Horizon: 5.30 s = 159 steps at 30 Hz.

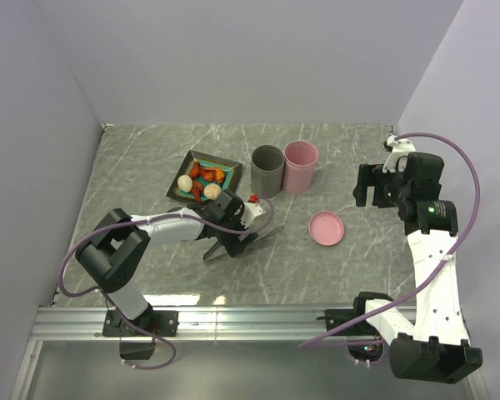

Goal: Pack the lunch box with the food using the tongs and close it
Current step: Grab the clamp with the left arm, then pass the clamp from the left arm to the right, then pass the clamp from the right arm to the left

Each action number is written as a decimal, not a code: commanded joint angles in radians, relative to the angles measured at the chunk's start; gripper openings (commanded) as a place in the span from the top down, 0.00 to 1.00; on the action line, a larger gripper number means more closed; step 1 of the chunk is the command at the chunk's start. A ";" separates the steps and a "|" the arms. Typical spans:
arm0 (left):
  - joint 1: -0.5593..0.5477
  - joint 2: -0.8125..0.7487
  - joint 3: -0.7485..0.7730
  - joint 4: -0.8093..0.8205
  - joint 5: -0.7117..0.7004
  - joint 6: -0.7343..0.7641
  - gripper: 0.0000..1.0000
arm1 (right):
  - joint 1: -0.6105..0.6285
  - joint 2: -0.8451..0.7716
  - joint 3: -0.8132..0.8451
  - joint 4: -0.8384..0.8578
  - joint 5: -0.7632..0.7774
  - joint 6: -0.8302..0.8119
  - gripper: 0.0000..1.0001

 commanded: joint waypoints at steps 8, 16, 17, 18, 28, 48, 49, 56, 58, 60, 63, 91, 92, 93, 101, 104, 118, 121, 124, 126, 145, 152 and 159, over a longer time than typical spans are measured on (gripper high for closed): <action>-0.006 -0.005 -0.033 -0.084 0.016 0.024 0.11 | -0.003 -0.018 0.025 0.008 -0.011 -0.013 0.06; -0.006 -0.049 0.013 -0.170 0.108 0.052 0.36 | -0.003 -0.015 0.019 0.014 -0.040 -0.005 0.07; -0.005 -0.069 0.018 -0.187 0.121 0.055 0.37 | -0.003 -0.016 0.019 0.014 -0.047 -0.007 0.07; -0.006 -0.079 0.033 -0.216 0.128 0.055 0.38 | -0.003 -0.016 0.019 0.014 -0.051 -0.008 0.07; -0.005 -0.218 0.162 -0.418 0.249 0.081 0.43 | 0.002 -0.051 0.019 0.010 -0.224 -0.066 0.07; 0.140 -0.307 0.364 -0.530 0.603 -0.003 0.48 | 0.391 -0.199 -0.044 0.226 -0.185 -0.415 0.00; 0.152 -0.302 0.369 -0.535 0.614 -0.008 0.49 | 0.449 -0.205 -0.058 0.246 -0.115 -0.442 0.00; 0.189 -0.300 0.367 -0.506 0.747 -0.057 0.49 | 0.862 -0.144 -0.078 0.281 0.081 -0.560 0.05; 0.196 -0.302 0.364 -0.500 0.784 -0.066 0.49 | 0.959 -0.124 -0.092 0.308 0.120 -0.580 0.05; 0.199 -0.304 0.366 -0.492 0.798 -0.077 0.49 | 1.011 -0.105 -0.102 0.319 0.171 -0.602 0.07; 0.201 -0.308 0.367 -0.481 0.816 -0.086 0.50 | 1.097 -0.078 -0.135 0.364 0.209 -0.640 0.09; 0.203 -0.285 0.396 -0.441 0.945 -0.139 0.51 | 1.237 0.051 -0.165 0.367 0.229 -0.723 0.34; 0.203 -0.284 0.398 -0.443 0.948 -0.137 0.51 | 1.237 0.050 -0.165 0.368 0.229 -0.726 0.36; 0.203 -0.285 0.398 -0.444 0.951 -0.137 0.51 | 1.237 0.053 -0.168 0.371 0.229 -0.737 0.37; 0.201 -0.290 0.389 -0.446 0.984 -0.125 0.53 | 1.238 0.062 -0.185 0.384 0.268 -0.758 0.50; 0.201 -0.287 0.392 -0.466 0.988 -0.106 0.53 | 1.237 0.065 -0.182 0.382 0.269 -0.755 0.58; 0.155 -0.294 0.392 -0.530 0.976 -0.020 0.55 | 1.238 0.087 -0.156 0.372 0.271 -0.758 1.00; 0.147 -0.296 0.393 -0.543 0.971 -0.008 0.54 | 1.240 0.088 -0.156 0.372 0.271 -0.760 1.00; 0.144 -0.297 0.393 -0.547 0.976 -0.002 0.53 | 1.238 0.082 -0.162 0.372 0.268 -0.760 1.00; 0.140 -0.297 0.393 -0.549 0.971 0.000 0.53 | 1.240 0.085 -0.165 0.372 0.274 -0.760 1.00; 0.118 -0.291 0.393 -0.544 0.942 -0.005 0.44 | 1.240 0.085 -0.168 0.365 0.277 -0.763 1.00; 0.112 -0.288 0.390 -0.547 0.941 0.001 0.40 | 1.238 0.084 -0.175 0.365 0.279 -0.764 1.00; 0.106 -0.288 0.386 -0.544 0.922 0.000 0.44 | 1.237 0.087 -0.170 0.364 0.277 -0.764 1.00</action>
